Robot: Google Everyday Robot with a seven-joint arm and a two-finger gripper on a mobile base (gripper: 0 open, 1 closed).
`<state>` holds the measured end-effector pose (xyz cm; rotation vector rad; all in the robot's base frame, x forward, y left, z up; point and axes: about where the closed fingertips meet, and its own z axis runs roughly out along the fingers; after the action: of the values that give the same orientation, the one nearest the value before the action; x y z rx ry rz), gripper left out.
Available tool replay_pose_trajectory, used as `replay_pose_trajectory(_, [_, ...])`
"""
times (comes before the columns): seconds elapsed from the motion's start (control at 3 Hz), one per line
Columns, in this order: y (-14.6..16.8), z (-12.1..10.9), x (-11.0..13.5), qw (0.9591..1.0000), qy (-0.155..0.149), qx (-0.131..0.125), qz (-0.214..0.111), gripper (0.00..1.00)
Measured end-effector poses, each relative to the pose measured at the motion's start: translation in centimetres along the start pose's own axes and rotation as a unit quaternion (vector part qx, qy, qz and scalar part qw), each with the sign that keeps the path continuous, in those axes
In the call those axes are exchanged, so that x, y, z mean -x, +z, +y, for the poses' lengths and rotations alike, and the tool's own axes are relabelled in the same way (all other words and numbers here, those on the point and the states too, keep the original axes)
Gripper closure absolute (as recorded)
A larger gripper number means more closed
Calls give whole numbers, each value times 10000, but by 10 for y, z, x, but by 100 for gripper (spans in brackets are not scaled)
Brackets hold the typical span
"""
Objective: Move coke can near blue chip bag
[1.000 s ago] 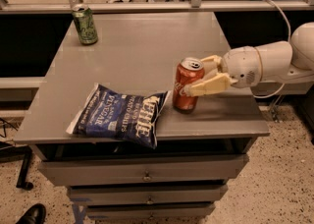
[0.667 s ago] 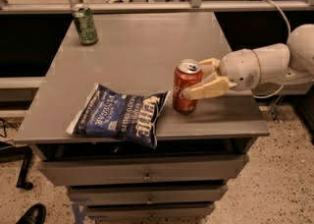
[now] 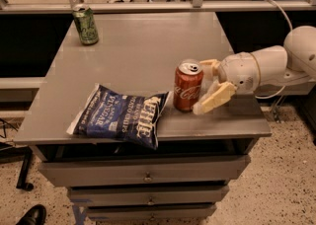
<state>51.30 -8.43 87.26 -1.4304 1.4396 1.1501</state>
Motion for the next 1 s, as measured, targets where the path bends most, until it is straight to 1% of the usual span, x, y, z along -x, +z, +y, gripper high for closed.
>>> replay_pose_trajectory(0.33, [-5, -2, 0, 10000, -55, 5, 30, 0])
replay_pose_trajectory(0.67, [-43, -12, 9, 9994, -97, -297, 112, 0])
replay_pose_trajectory(1.0, [-106, -29, 31, 9953, -168, -926, 242, 0])
